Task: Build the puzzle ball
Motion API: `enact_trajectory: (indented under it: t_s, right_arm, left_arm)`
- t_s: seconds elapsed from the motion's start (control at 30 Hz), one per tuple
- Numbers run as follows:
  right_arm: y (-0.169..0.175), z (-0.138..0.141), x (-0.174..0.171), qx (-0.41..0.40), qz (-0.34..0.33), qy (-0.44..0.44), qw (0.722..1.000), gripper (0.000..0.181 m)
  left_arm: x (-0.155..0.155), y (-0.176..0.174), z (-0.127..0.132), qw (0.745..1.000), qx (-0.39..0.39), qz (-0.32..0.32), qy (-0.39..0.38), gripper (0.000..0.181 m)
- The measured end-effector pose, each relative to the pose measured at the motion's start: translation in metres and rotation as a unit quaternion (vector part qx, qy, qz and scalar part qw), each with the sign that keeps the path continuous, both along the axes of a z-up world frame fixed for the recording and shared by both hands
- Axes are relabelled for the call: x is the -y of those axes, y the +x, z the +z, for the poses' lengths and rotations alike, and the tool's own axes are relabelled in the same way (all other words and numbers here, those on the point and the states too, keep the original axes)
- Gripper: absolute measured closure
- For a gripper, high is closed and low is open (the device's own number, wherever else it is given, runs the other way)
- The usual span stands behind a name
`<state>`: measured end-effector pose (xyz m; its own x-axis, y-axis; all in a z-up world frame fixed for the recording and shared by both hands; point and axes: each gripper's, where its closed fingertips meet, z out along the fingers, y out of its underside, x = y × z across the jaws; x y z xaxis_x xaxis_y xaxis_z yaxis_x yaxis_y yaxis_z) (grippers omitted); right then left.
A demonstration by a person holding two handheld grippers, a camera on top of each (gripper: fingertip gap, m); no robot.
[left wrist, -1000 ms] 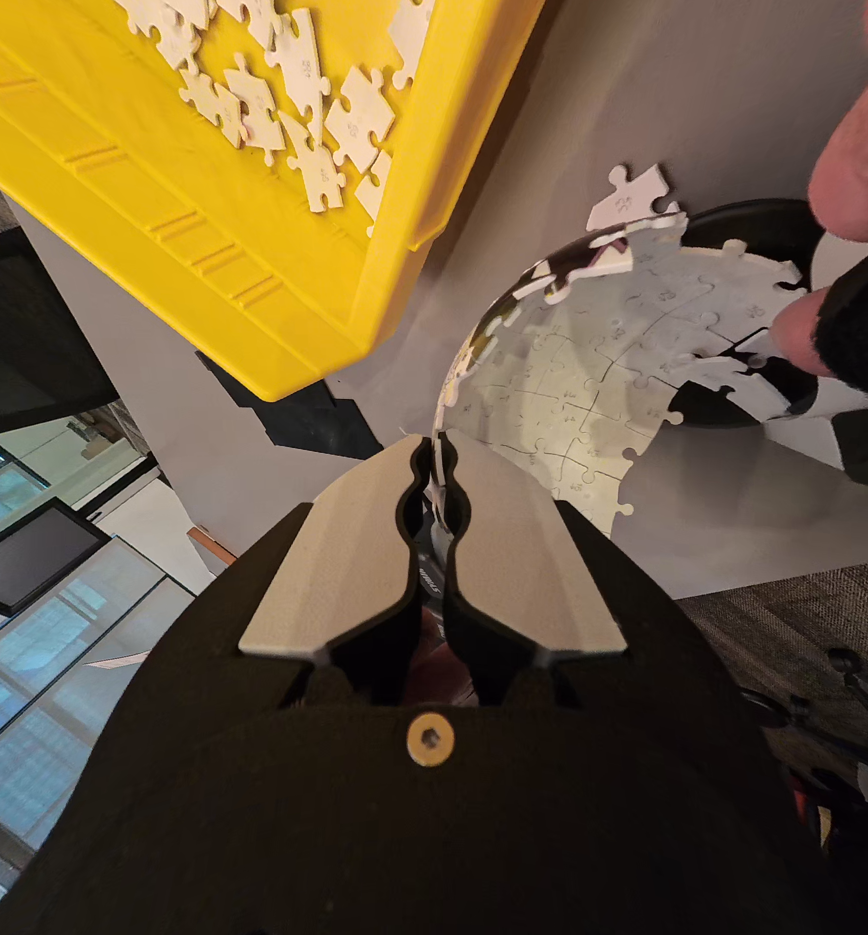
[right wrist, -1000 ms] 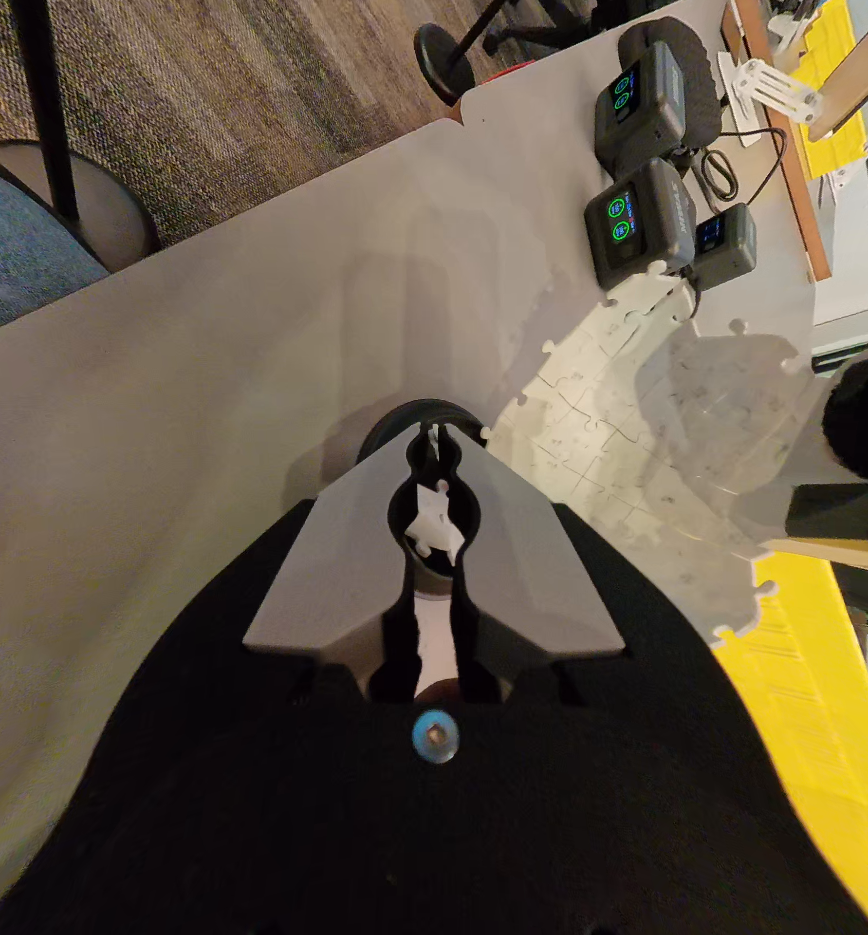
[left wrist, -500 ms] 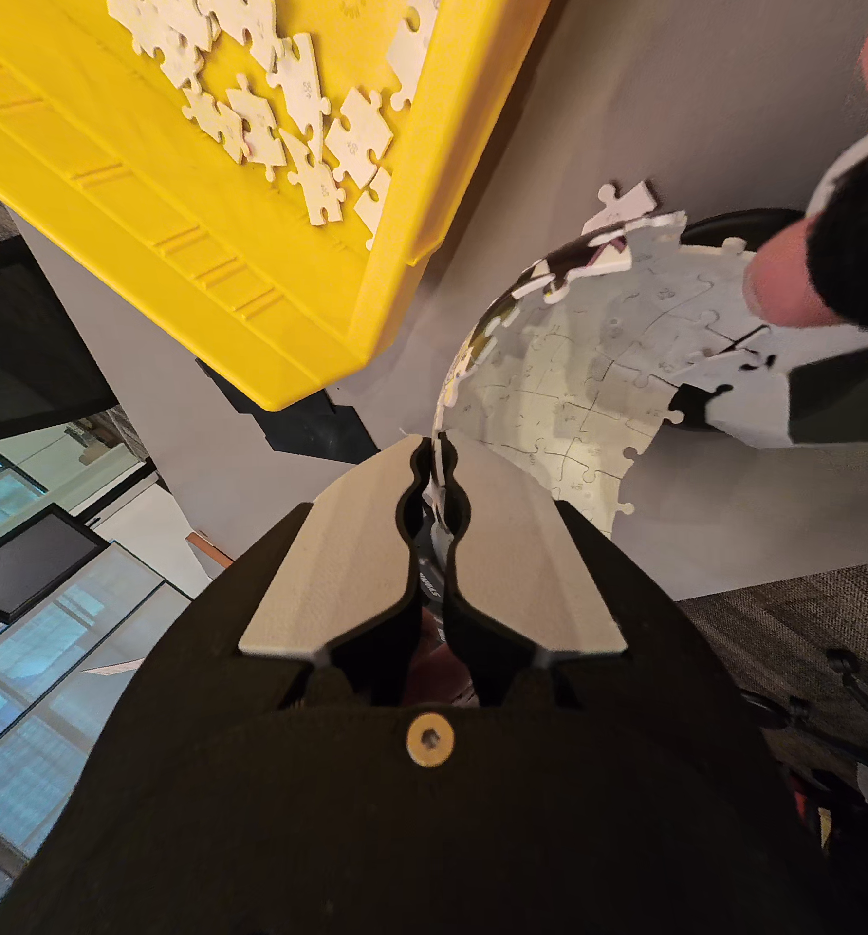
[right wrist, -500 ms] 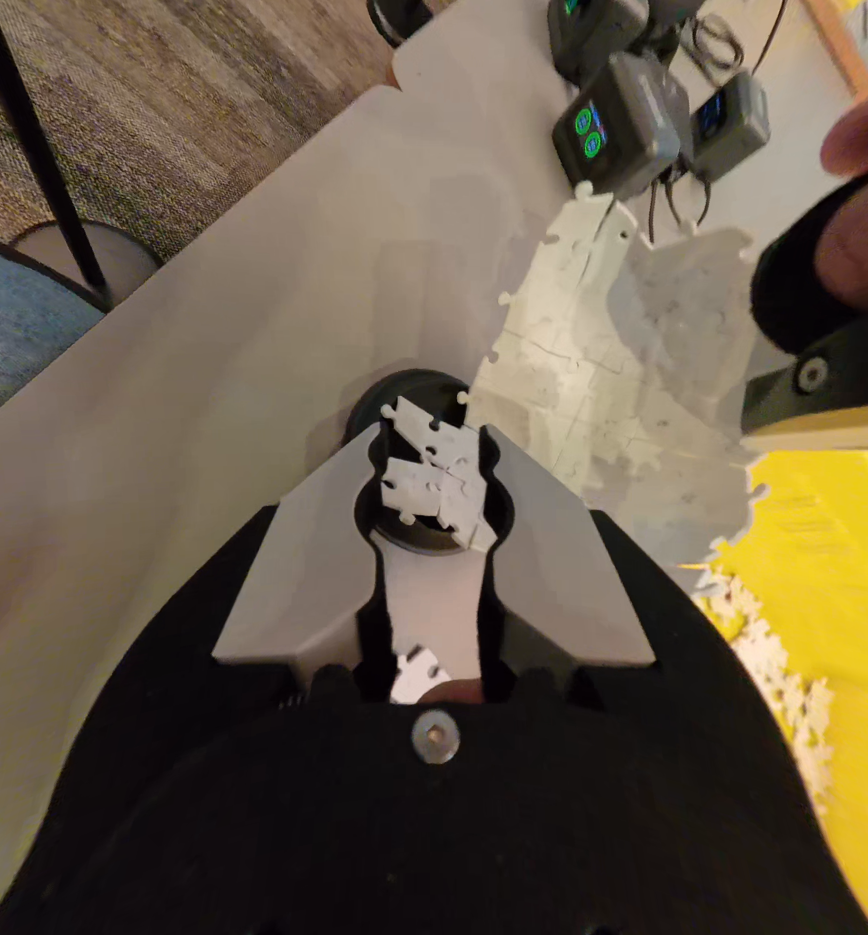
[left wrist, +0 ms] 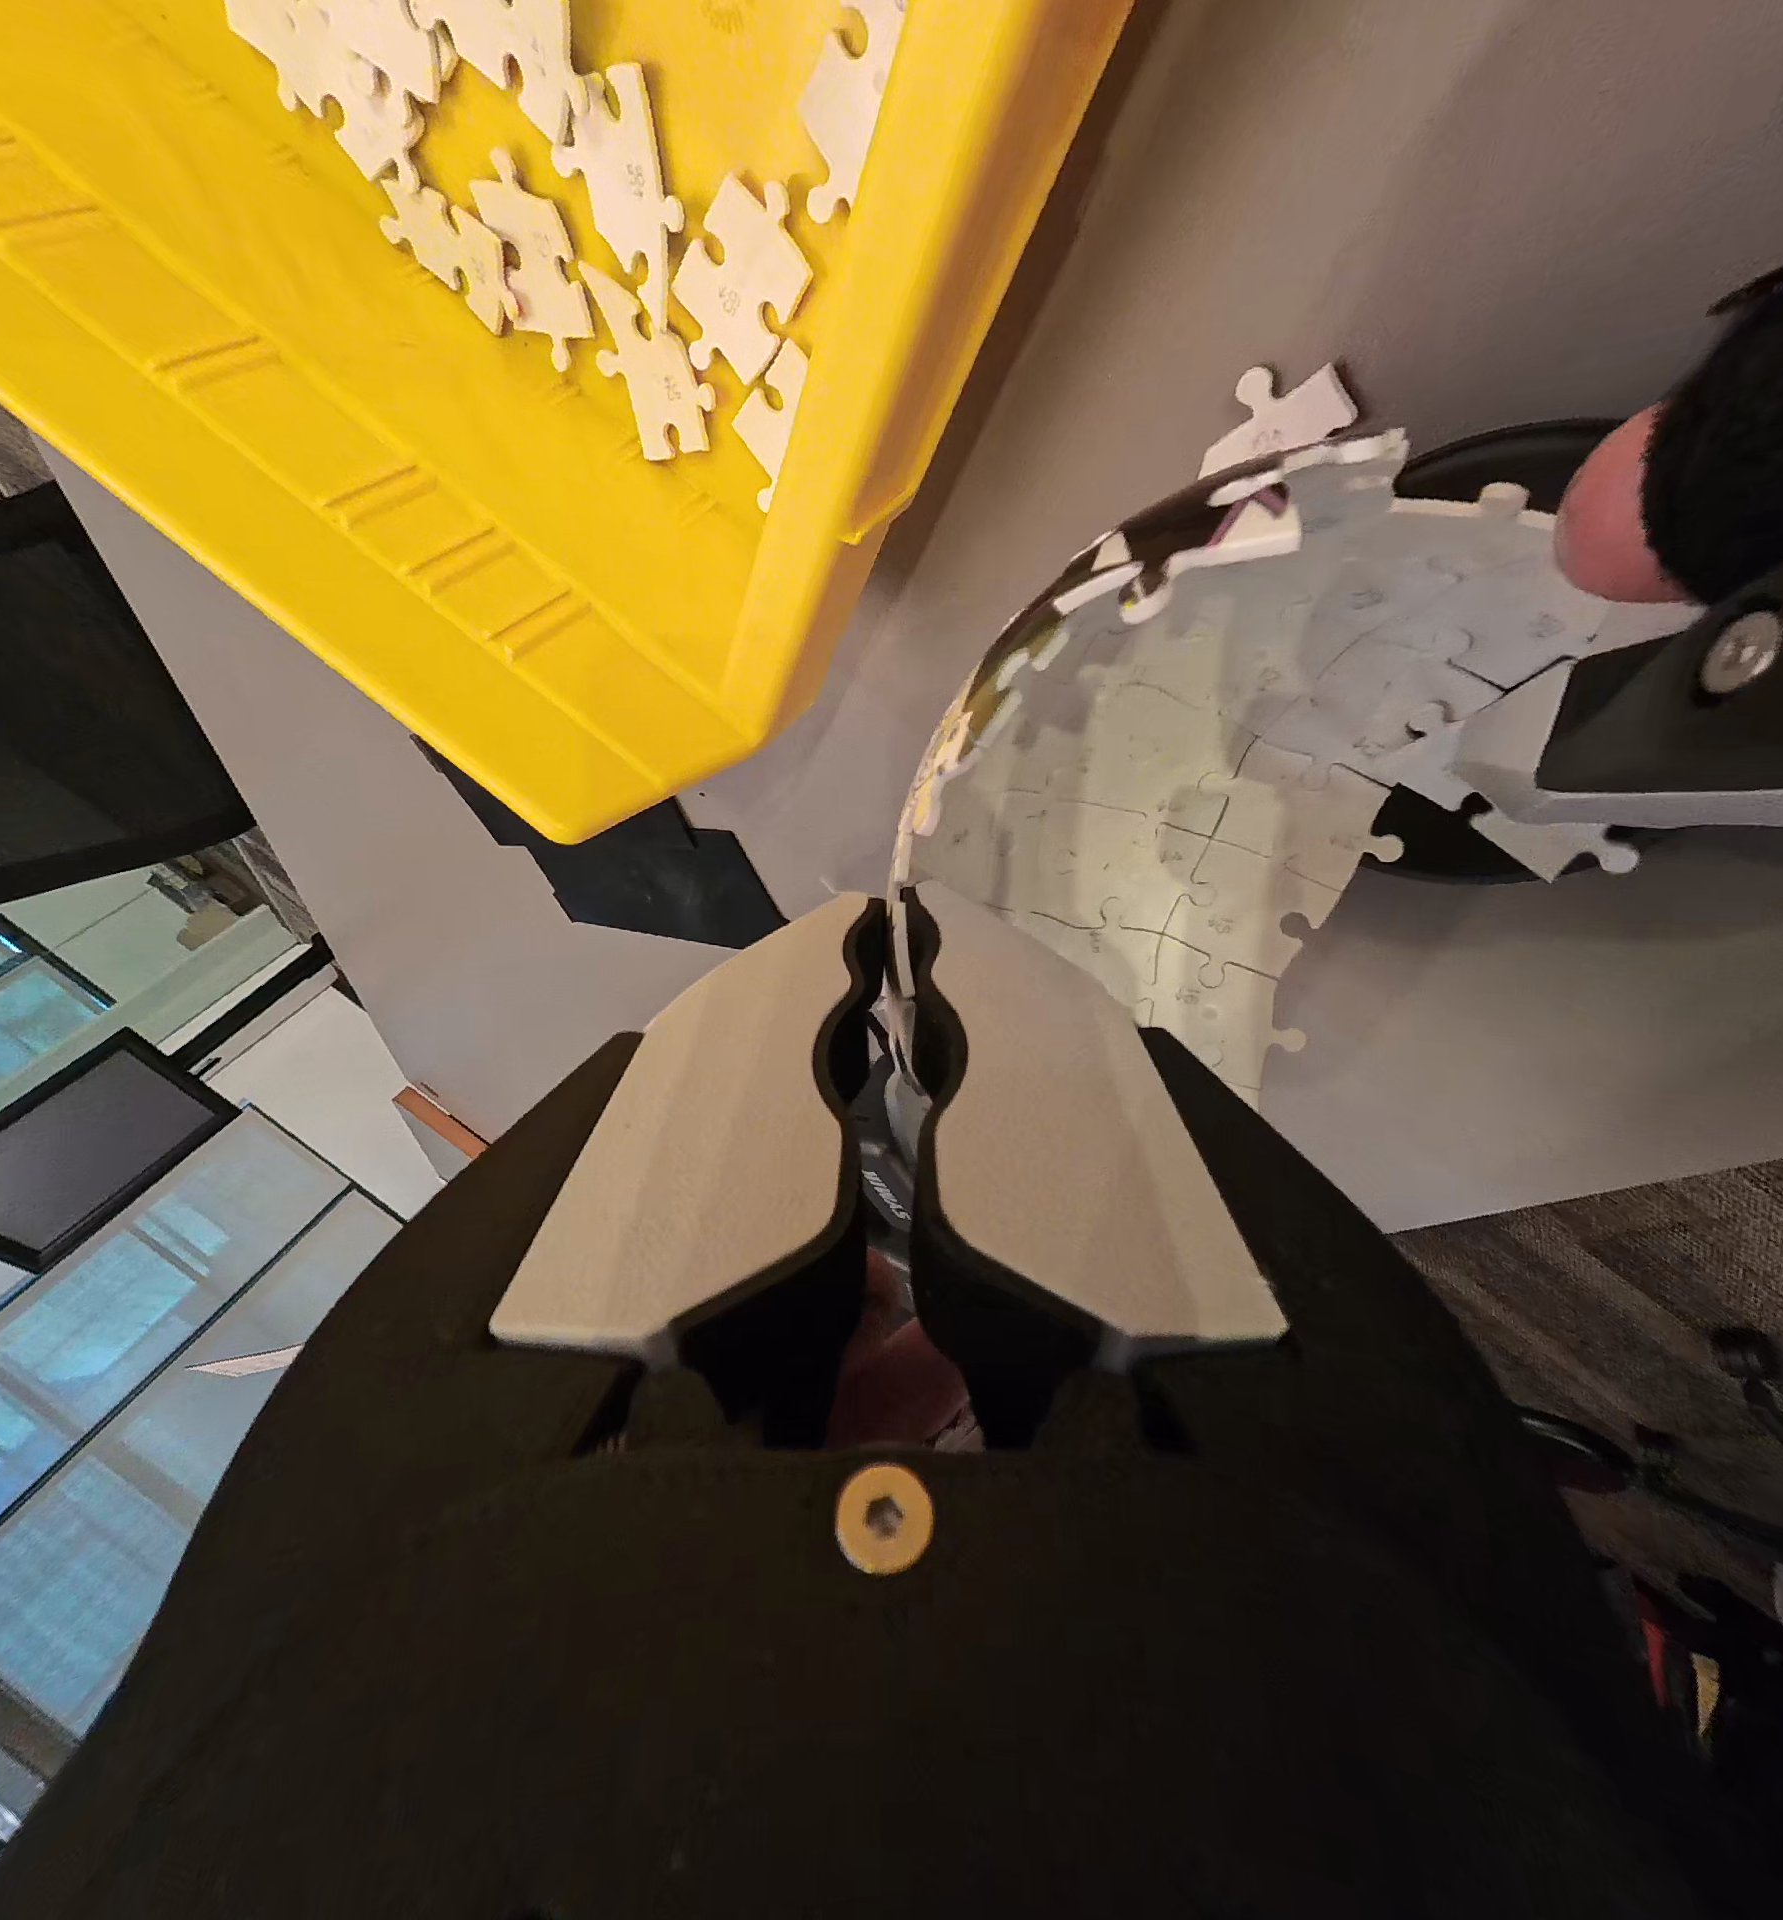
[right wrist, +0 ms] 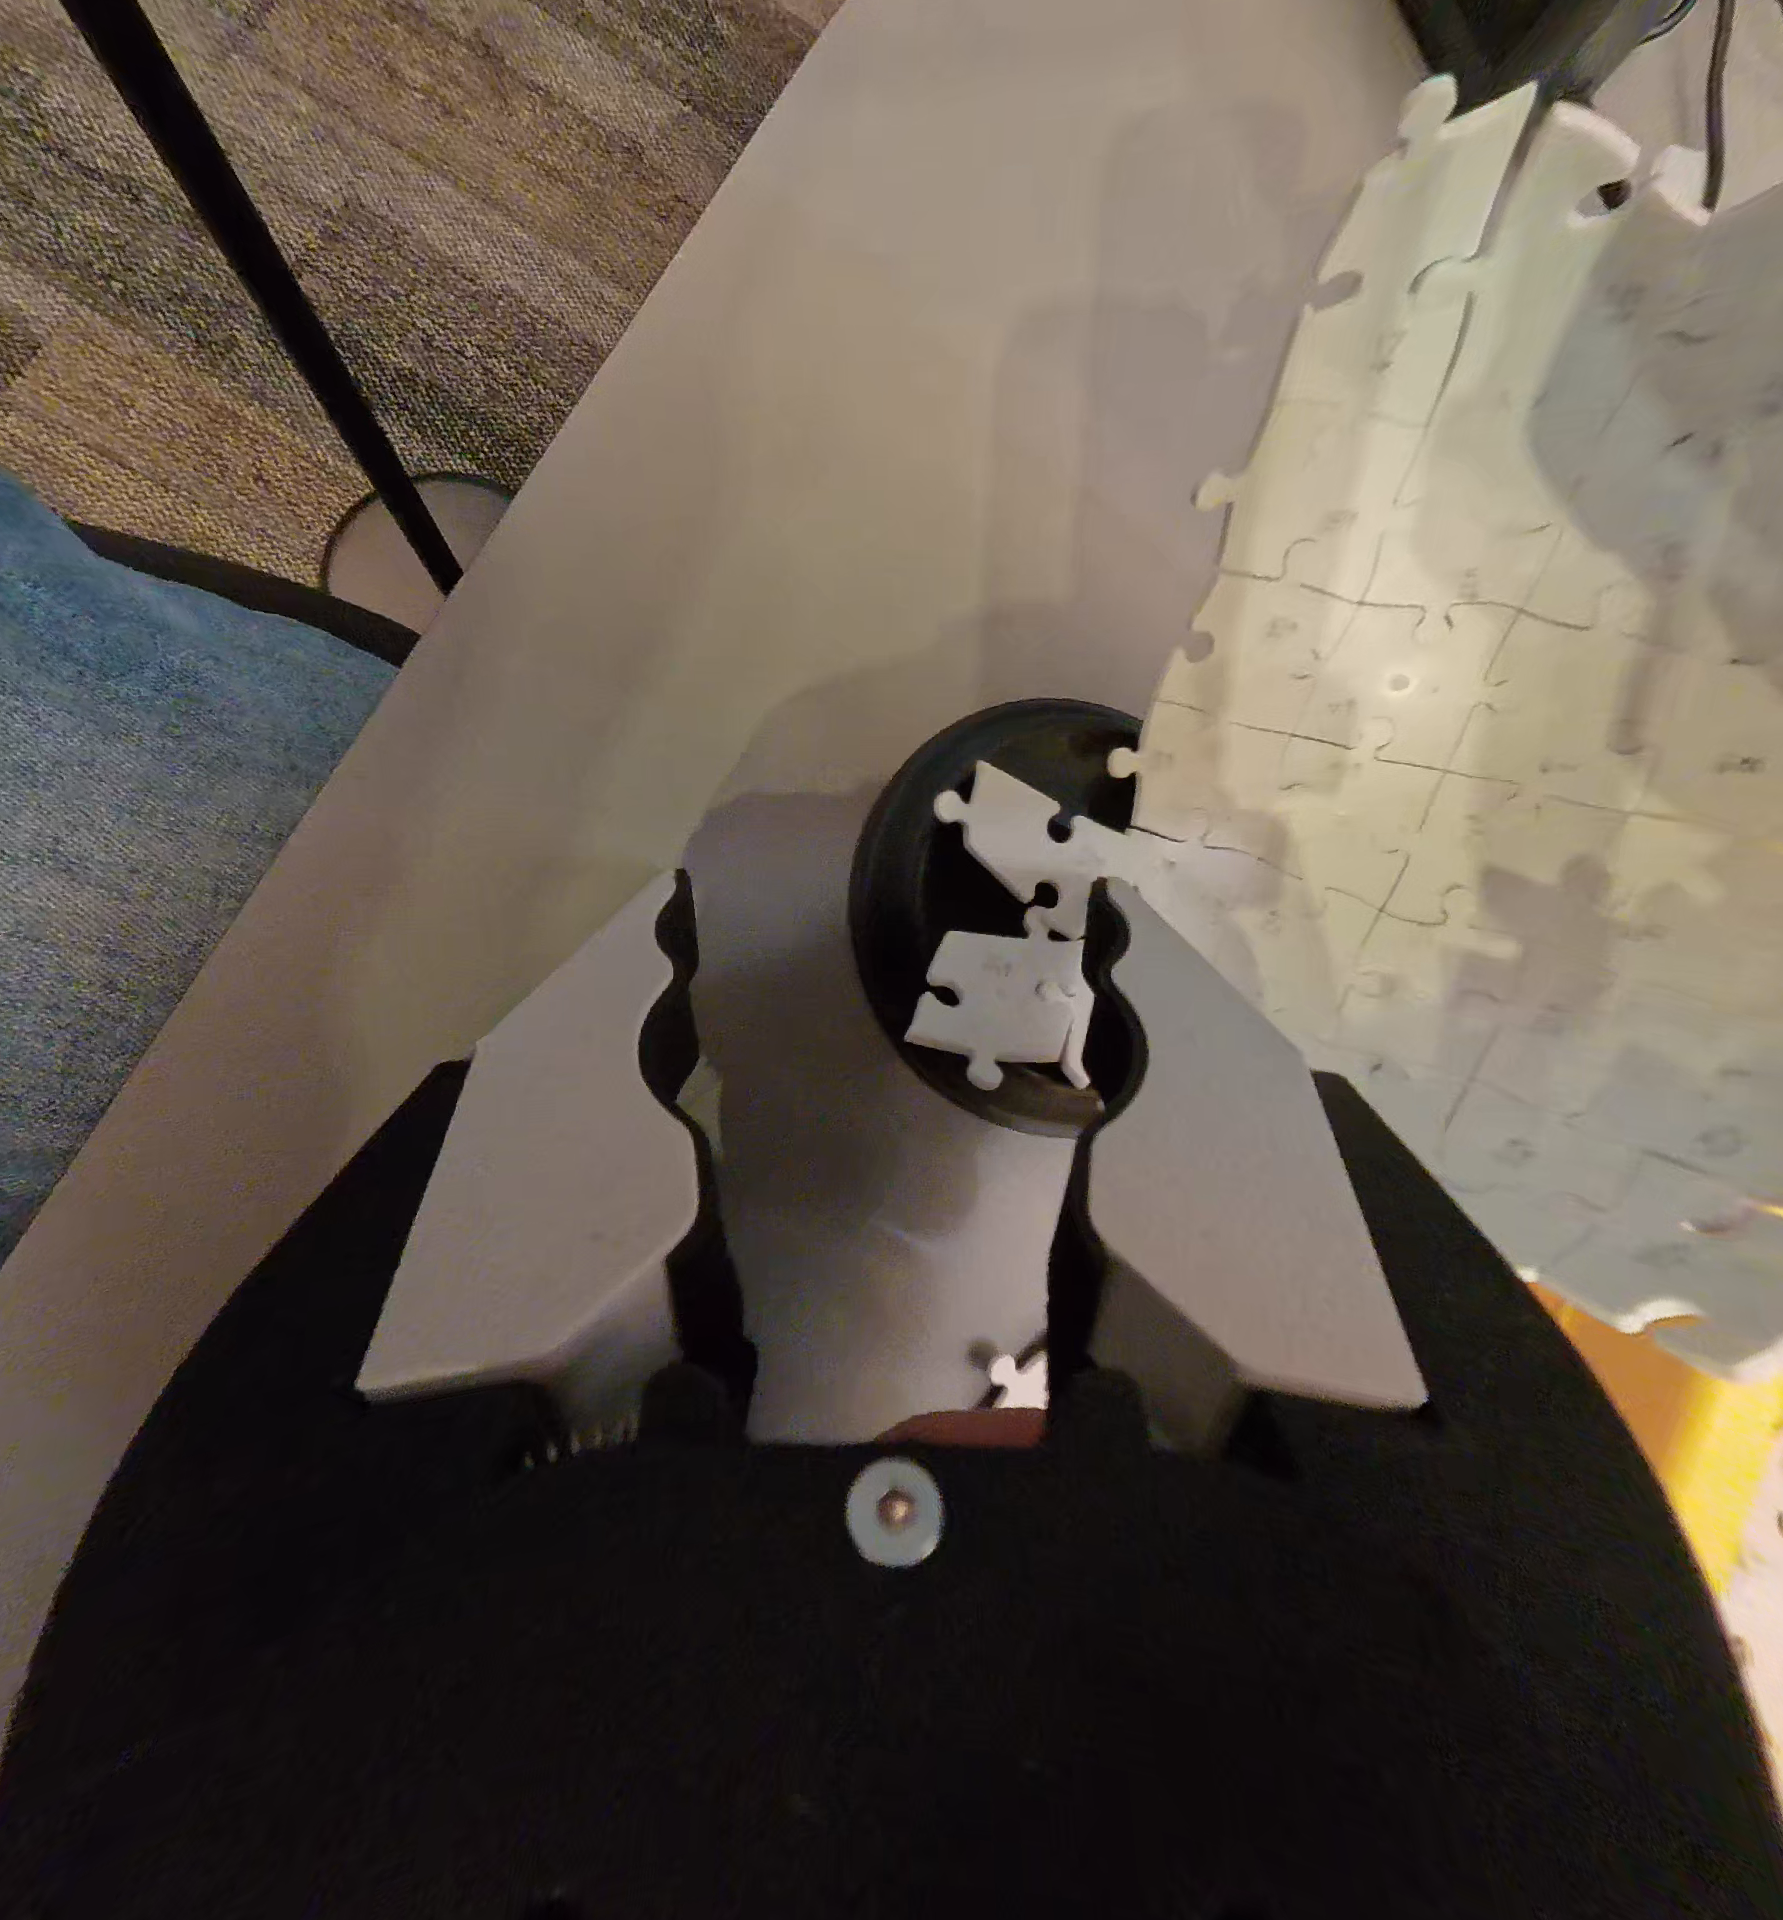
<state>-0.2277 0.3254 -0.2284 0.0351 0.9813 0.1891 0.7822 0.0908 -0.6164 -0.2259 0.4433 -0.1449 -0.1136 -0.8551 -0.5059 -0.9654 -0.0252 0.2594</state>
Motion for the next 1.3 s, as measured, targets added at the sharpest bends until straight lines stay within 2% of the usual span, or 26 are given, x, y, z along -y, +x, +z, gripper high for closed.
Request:
enact_trajectory:
  t_s: [0.53,0.77,0.9,1.07,1.3]
  right_arm:
    - [0.007,0.000,0.000,-0.003,0.036,0.004,0.999,0.110]
    - [0.006,0.009,0.007,-0.002,0.037,0.051,0.998,0.106]
    - [-0.008,0.013,0.020,0.009,0.054,0.075,0.996,0.104]
    - [-0.028,0.005,0.025,0.017,0.042,0.056,0.997,0.099]
    - [-0.023,-0.002,0.029,0.013,0.025,-0.023,0.999,0.101]
  left_arm:
    - [0.001,0.005,0.001,1.000,-0.006,-0.026,0.007,0.179]
    - [0.000,0.004,0.000,1.000,-0.003,-0.028,0.004,0.179]
    - [0.000,0.004,-0.001,1.000,-0.002,-0.029,0.005,0.179]
    - [0.000,0.005,-0.001,1.000,-0.003,-0.031,0.005,0.179]
    - [0.001,0.005,0.000,0.999,-0.003,-0.035,0.005,0.179]
